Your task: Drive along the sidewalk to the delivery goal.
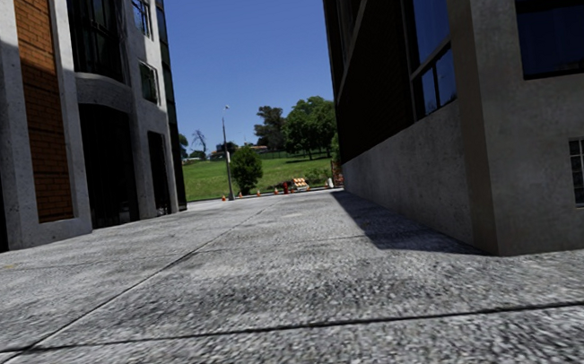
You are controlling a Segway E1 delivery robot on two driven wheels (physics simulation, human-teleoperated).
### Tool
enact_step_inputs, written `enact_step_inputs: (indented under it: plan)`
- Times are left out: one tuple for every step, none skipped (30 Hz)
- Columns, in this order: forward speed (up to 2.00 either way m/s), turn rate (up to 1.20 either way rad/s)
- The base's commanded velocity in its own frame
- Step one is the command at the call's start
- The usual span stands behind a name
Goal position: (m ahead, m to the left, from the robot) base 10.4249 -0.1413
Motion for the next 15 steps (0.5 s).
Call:
enact_step_inputs:
  plan:
    - [2.0, 0.0]
    - [2.0, 0.0]
    - [2.0, 0.0]
    - [2.0, 0.0]
    - [2.0, 0.0]
    - [2.0, 0.0]
    - [2.0, 0.0]
    - [2.0, 0.0]
    - [2.0, 0.0]
    - [2.0, 0.0]
    - [2.0, 0.0]
    - [2.0, 0.0]
    - [2.0, 0.0]
    - [2.0, 0.0]
    - [2.0, 0.0]
